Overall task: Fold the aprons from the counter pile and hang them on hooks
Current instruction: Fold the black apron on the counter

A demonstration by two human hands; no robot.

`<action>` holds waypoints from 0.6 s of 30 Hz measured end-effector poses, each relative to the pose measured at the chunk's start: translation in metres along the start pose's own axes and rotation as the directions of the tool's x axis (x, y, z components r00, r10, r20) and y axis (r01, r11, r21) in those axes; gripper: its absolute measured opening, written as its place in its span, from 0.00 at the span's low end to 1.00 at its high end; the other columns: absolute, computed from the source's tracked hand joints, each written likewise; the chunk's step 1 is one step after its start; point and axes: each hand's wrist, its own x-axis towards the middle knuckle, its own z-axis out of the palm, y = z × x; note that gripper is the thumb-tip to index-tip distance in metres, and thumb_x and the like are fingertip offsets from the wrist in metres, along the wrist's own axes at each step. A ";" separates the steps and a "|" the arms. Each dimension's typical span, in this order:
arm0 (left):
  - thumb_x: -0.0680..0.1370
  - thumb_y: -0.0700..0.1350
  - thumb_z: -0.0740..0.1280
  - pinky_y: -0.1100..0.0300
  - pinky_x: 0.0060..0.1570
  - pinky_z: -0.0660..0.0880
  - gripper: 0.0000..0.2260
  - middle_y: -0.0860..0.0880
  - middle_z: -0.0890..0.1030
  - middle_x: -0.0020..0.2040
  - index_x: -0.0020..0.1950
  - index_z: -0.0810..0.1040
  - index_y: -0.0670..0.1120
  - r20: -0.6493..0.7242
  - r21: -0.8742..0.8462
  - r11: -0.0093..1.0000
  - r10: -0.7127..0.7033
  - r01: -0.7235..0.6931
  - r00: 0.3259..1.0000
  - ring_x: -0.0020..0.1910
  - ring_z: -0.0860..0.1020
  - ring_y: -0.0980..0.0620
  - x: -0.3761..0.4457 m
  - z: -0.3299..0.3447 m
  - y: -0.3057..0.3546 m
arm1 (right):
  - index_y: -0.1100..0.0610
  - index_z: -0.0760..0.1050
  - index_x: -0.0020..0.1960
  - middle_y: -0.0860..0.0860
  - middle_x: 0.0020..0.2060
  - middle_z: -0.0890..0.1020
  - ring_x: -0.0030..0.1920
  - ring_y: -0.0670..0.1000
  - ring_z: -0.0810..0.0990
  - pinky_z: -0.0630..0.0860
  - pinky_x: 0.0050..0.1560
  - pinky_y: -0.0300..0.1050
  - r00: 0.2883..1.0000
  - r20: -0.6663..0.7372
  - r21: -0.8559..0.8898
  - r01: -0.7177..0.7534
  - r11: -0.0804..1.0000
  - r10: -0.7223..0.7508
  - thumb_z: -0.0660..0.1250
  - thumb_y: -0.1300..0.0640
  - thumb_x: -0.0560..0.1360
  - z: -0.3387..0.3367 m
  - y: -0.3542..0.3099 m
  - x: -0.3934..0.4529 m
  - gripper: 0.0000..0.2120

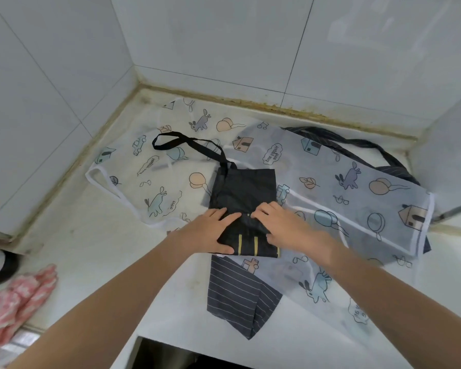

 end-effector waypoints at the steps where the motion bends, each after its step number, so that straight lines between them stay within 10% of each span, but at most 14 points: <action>1: 0.76 0.61 0.63 0.50 0.72 0.55 0.38 0.45 0.50 0.78 0.77 0.45 0.52 -0.002 0.028 1.000 0.004 -0.004 1.000 0.75 0.52 0.43 0.001 -0.001 0.000 | 0.57 0.56 0.75 0.54 0.70 0.61 0.68 0.55 0.61 0.66 0.66 0.49 0.999 0.039 -0.004 0.028 1.000 -0.028 0.64 0.57 0.75 0.004 -0.002 -0.003 0.31; 5: 0.72 0.63 0.67 0.48 0.73 0.51 0.45 0.48 0.47 0.78 0.77 0.42 0.54 0.064 0.109 0.994 0.025 -0.032 0.998 0.76 0.50 0.46 -0.004 -0.002 -0.011 | 0.56 0.35 0.77 0.53 0.76 0.37 0.76 0.55 0.38 0.42 0.75 0.56 0.956 0.295 -0.074 0.019 0.997 0.003 0.67 0.43 0.73 0.019 0.000 -0.016 0.50; 9: 0.72 0.59 0.70 0.50 0.73 0.52 0.43 0.53 0.50 0.78 0.78 0.46 0.51 -0.006 0.062 0.997 0.043 -0.042 0.999 0.75 0.55 0.51 -0.012 0.003 -0.029 | 0.52 0.32 0.76 0.48 0.75 0.33 0.75 0.49 0.35 0.40 0.74 0.49 0.959 0.282 0.011 0.040 0.999 -0.041 0.71 0.42 0.70 0.024 0.015 -0.016 0.55; 14: 0.77 0.47 0.68 0.63 0.65 0.63 0.25 0.49 0.70 0.70 0.73 0.66 0.48 -0.073 -0.380 0.924 -0.069 0.036 0.995 0.67 0.69 0.50 -0.015 -0.001 -0.033 | 0.49 0.47 0.77 0.48 0.75 0.58 0.71 0.47 0.62 0.59 0.69 0.37 0.970 0.239 0.472 -0.145 0.869 0.032 0.71 0.56 0.71 0.019 0.037 -0.014 0.44; 18: 0.81 0.52 0.59 0.68 0.33 0.64 0.14 0.47 0.75 0.38 0.40 0.73 0.44 -0.080 -0.563 0.799 -0.309 0.213 0.948 0.37 0.72 0.52 -0.007 -0.008 -0.031 | 0.48 0.72 0.61 0.49 0.53 0.80 0.48 0.44 0.79 0.73 0.48 0.30 0.963 0.188 0.846 -0.258 0.467 0.191 0.70 0.59 0.73 0.006 0.045 -0.007 0.18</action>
